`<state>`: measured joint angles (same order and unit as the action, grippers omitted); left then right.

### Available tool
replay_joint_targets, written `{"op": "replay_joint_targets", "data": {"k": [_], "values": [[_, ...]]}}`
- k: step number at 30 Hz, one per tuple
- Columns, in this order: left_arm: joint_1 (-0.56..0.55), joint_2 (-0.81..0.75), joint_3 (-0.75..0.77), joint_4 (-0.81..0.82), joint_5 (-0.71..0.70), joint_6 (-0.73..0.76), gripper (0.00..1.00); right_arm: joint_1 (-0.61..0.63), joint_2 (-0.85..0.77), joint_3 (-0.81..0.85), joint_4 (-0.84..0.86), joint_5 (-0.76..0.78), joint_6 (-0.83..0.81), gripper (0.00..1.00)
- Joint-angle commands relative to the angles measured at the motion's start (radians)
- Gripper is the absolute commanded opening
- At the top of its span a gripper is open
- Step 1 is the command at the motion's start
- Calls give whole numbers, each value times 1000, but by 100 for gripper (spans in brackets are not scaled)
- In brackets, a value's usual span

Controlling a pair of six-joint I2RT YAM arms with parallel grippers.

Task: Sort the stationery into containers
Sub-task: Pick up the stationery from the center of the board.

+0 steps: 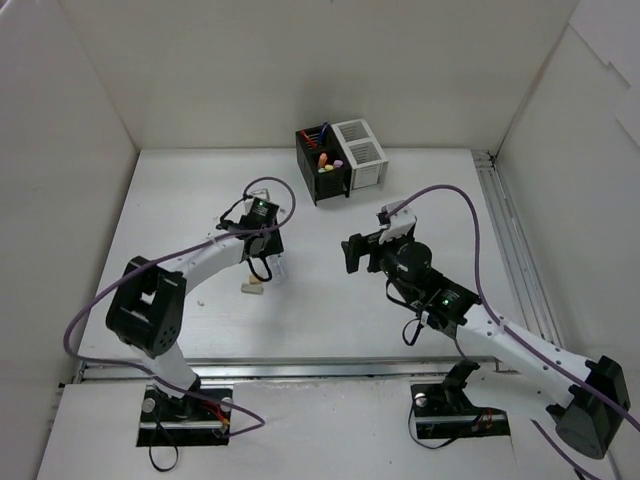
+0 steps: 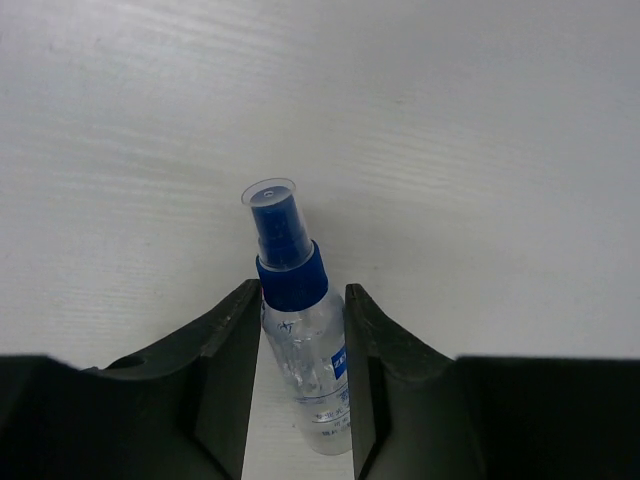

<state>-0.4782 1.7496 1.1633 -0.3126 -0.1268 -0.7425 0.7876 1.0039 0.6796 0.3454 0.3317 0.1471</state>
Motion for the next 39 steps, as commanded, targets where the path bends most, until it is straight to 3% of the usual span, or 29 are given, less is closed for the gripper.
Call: {"op": "replay_joint_targets", "data": {"k": [1,3,4,5,8,14,21,30,33,34,36,39], "values": [[-17,-202,-16,244,79,239,0,-33,-51,-6,53,-283,-32,98],[-17,-293,-97,370,290,334,0,-54,-50,-12,72,-442,-40,98],[-17,-317,-144,461,356,401,0,-62,-51,-18,78,-456,-29,98],[-8,-340,-158,495,538,451,0,-70,-51,-21,96,-438,-11,98],[-8,-397,-180,527,799,605,0,-120,-48,-28,136,-444,54,98],[-8,-407,-169,472,1080,787,0,-195,4,-20,283,-630,183,98],[-8,-380,-126,426,1138,813,0,-205,145,40,336,-698,344,96],[-37,-358,-93,418,1040,766,0,-145,315,104,412,-608,387,85],[-46,-355,-88,437,986,723,0,-137,343,110,425,-580,410,68],[-46,-352,-85,441,966,715,0,-130,348,112,432,-585,414,57],[-46,-351,-76,448,954,701,0,-125,360,118,432,-588,420,46],[-46,-345,-65,454,926,687,0,-122,361,117,435,-579,427,19]]}}
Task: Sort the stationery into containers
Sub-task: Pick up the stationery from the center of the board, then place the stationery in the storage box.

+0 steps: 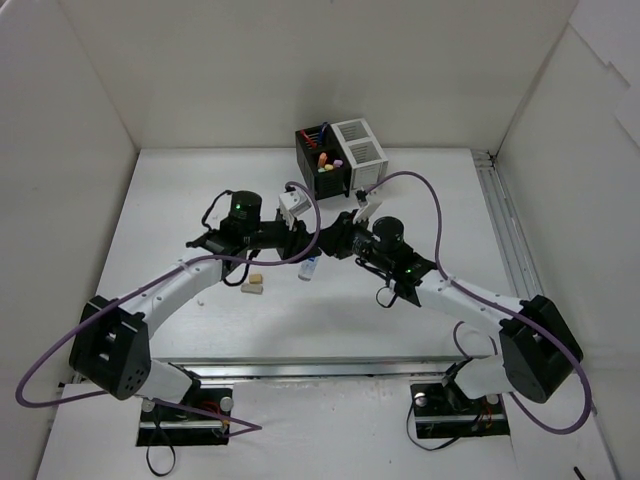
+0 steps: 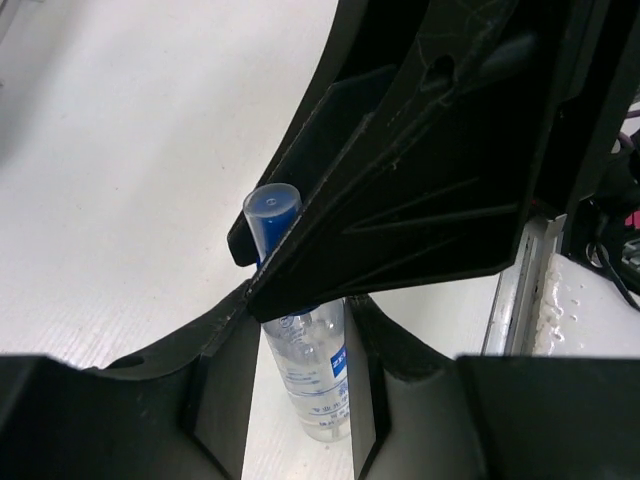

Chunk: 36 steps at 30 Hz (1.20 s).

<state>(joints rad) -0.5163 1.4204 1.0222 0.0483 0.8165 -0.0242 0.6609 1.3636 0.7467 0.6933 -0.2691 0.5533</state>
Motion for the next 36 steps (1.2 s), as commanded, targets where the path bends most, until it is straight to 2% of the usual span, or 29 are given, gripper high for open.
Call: {"op": "replay_joint_targets", "data": {"k": [1,4,5,6,7,8,11,12,13,19,23,25,32,36], "values": [[-8,-14,79,96,-26,-39,0,2,0,49,87,33,22,14],[-8,-8,90,102,-59,-62,1,3,-11,52,89,59,17,0],[-8,-6,93,93,-65,-68,7,5,-15,52,87,74,13,0],[-8,-3,101,88,-66,-71,17,2,-23,57,87,93,7,0],[-8,-5,105,85,-69,-71,43,-1,-26,60,86,132,2,0],[-8,-9,105,84,-68,-74,45,-6,-31,68,86,146,-7,0],[-8,-34,98,59,-77,-68,78,-49,-34,101,83,188,-32,0],[-8,-43,87,52,-83,-63,93,-79,-31,114,78,211,-44,0],[-8,-69,78,45,-94,-63,98,-98,-28,129,74,237,-65,0],[56,-213,-63,-7,-219,-127,100,-190,92,345,31,412,-294,0],[114,-284,-138,-141,-353,-186,100,-265,288,575,29,441,-406,0],[145,-320,-212,-143,-401,-218,100,-283,365,659,31,427,-443,0],[213,-327,-283,-237,-487,-397,100,-323,727,1066,37,482,-674,0],[257,-310,-290,-252,-507,-453,100,-333,865,1207,35,510,-736,0]]}}
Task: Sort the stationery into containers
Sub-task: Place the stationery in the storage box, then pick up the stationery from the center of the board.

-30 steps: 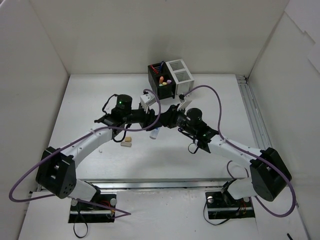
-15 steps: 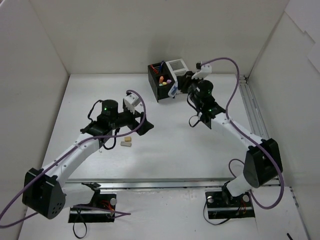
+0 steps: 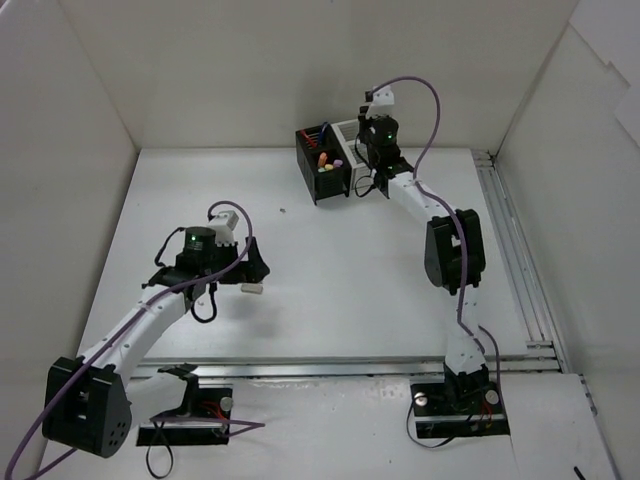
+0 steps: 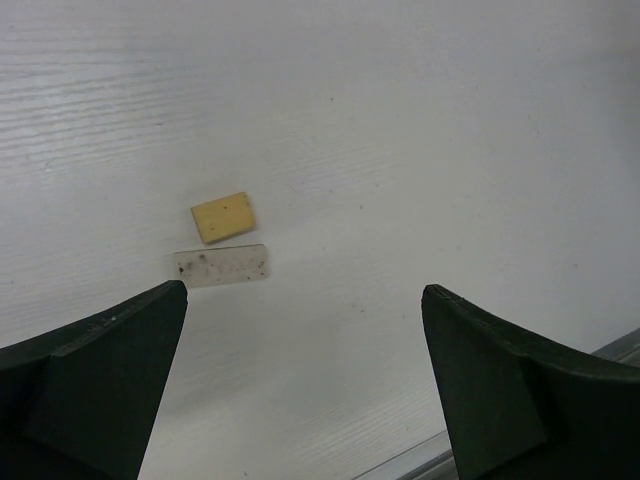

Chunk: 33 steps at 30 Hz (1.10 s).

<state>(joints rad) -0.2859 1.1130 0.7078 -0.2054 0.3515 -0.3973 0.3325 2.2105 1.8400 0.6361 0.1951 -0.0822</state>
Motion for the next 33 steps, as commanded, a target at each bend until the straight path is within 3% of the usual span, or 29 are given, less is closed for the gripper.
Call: {"op": "replay_joint_targets", "data": {"k": [1,3,7,8,9,11,14,17,25,28,33], "values": [[27,2,22,1,-43,-81,100,-7,38,131,93,43,-103,0],[37,27,22,-3,-46,-84,100,-7,69,139,93,37,-93,1],[37,76,27,-26,-48,-97,100,-9,42,56,94,33,-42,17],[37,85,24,-29,-46,-98,100,-9,11,9,94,35,-33,24],[37,99,22,-29,-51,-101,100,-7,-14,-13,94,30,-25,44],[37,110,16,-29,-63,-115,100,-4,-76,-85,94,18,-13,69],[27,134,18,-14,-103,-127,100,8,-190,-174,94,-6,-22,79],[-8,174,47,-25,-172,-127,97,22,-321,-283,94,-22,-27,86],[-70,309,140,-35,-325,-115,83,62,-662,-648,93,21,74,89],[-96,360,177,-42,-382,-110,80,69,-721,-755,93,49,142,89],[-147,429,216,-60,-420,-112,64,76,-819,-867,82,81,203,90]]}}
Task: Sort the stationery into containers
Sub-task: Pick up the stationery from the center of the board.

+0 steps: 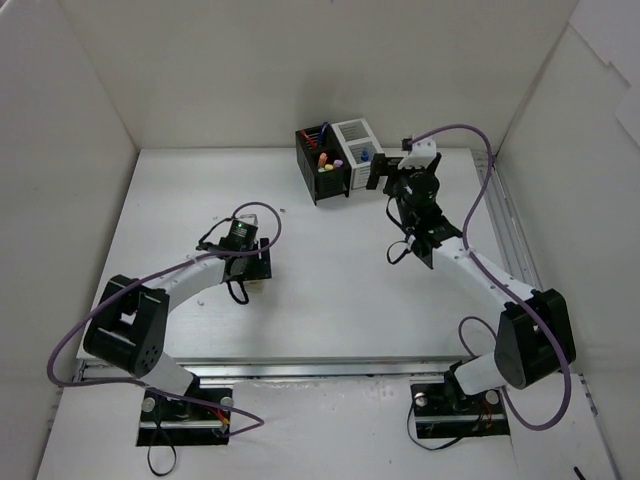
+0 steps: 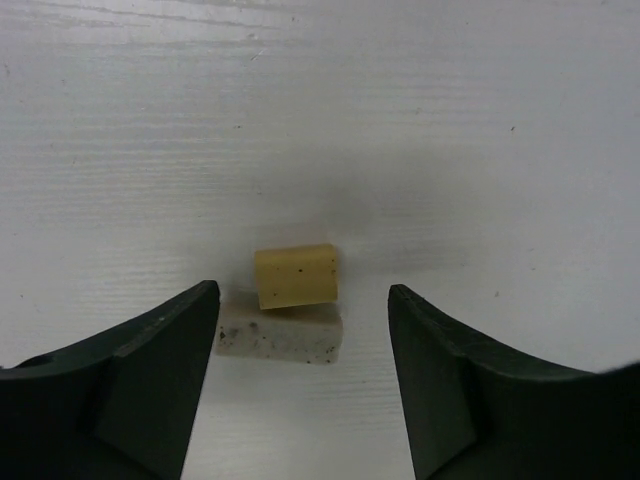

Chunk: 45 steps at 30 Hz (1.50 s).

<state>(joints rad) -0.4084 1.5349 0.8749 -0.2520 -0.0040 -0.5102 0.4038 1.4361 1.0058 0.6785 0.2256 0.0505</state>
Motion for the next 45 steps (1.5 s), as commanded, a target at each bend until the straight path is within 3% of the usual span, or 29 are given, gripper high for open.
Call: {"op": "replay_joint_targets", "data": {"k": [1,8,13,16,20,25,28,32,36,45], "values": [[-33,14,53,-30,-73,-1,61,7,-52,-54,33,58,77,90],[-56,71,56,-50,-122,-33,32,7,-147,-122,-11,86,107,90],[-66,88,70,-10,-114,-31,25,13,-216,-154,-92,22,107,90],[-66,91,93,3,-99,-13,15,15,-252,-177,-151,-80,95,90],[-75,44,98,54,-57,70,6,15,-290,-207,-212,-358,55,91],[-145,-57,101,155,214,390,9,10,-234,-123,-423,-494,209,94],[-199,-140,84,178,356,566,16,3,-169,-66,-520,-770,233,94],[-199,-156,105,158,450,657,15,4,-94,-64,-439,-1082,285,92],[-210,-150,141,143,539,697,14,21,-43,-53,-433,-1125,337,90],[-260,-128,231,94,516,749,12,61,79,-16,-447,-1094,416,85]]}}
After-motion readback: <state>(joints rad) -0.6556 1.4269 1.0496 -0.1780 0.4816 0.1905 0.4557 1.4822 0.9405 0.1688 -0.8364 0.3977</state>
